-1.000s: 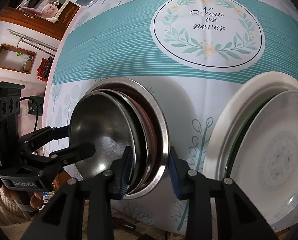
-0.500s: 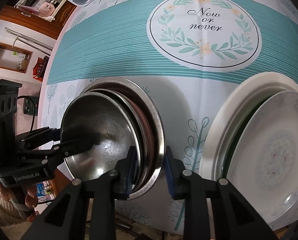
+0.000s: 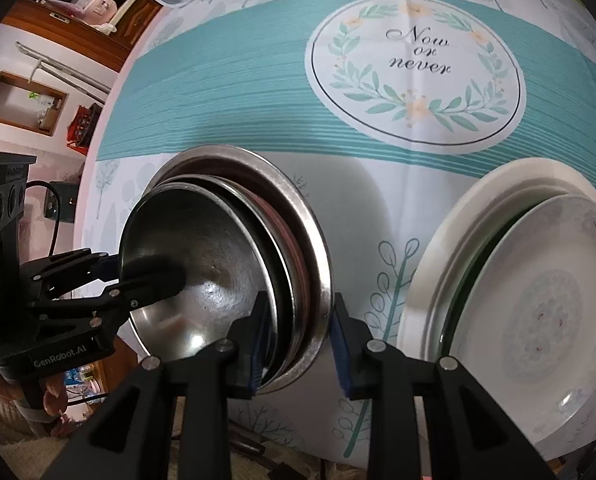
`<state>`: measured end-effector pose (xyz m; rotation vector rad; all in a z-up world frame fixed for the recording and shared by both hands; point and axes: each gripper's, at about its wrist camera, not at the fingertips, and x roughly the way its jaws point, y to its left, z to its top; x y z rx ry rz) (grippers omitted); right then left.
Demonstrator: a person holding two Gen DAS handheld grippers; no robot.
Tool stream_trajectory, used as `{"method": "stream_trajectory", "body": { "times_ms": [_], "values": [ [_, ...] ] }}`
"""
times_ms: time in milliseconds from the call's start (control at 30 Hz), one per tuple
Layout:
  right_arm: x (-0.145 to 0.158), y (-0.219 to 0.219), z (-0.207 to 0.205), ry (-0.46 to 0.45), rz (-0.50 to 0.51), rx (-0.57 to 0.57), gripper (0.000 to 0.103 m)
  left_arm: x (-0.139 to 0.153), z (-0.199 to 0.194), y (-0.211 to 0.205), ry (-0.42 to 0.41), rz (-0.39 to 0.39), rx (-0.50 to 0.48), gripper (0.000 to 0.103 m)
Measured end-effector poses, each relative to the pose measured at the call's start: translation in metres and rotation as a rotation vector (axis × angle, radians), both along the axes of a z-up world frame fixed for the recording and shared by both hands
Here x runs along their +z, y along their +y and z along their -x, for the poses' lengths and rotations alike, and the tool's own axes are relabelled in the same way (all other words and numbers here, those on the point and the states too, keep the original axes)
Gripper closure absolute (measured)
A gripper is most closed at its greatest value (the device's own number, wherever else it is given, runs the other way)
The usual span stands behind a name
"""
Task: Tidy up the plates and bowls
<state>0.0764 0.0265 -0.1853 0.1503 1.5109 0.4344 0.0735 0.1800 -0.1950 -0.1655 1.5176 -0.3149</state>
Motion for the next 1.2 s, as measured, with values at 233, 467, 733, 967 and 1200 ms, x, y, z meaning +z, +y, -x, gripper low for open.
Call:
{"method": "stream_trajectory", "body": {
  "times_ms": [233,467,733,967,1200],
  "values": [
    [0.03,-0.036,0.012,-0.065,-0.011,-0.062,0.075,0.032,0.004,-0.033,-0.077,-0.019,-0.084,0.064],
    [0.053,-0.087,0.031,-0.129,0.025,-0.12,0.075,0.048,0.009,-0.087,-0.127,0.013,-0.155,0.064],
    [0.062,-0.147,0.048,-0.158,0.076,-0.171,0.075,0.048,0.016,-0.146,-0.144,0.04,-0.195,0.064],
    [0.059,-0.182,0.049,-0.156,0.118,-0.174,0.074,0.039,0.019,-0.189,-0.139,0.053,-0.208,0.063],
    [0.038,-0.204,0.042,-0.081,0.138,-0.189,0.074,0.016,0.01,-0.216,-0.064,0.053,-0.231,0.063]
  ]
}}
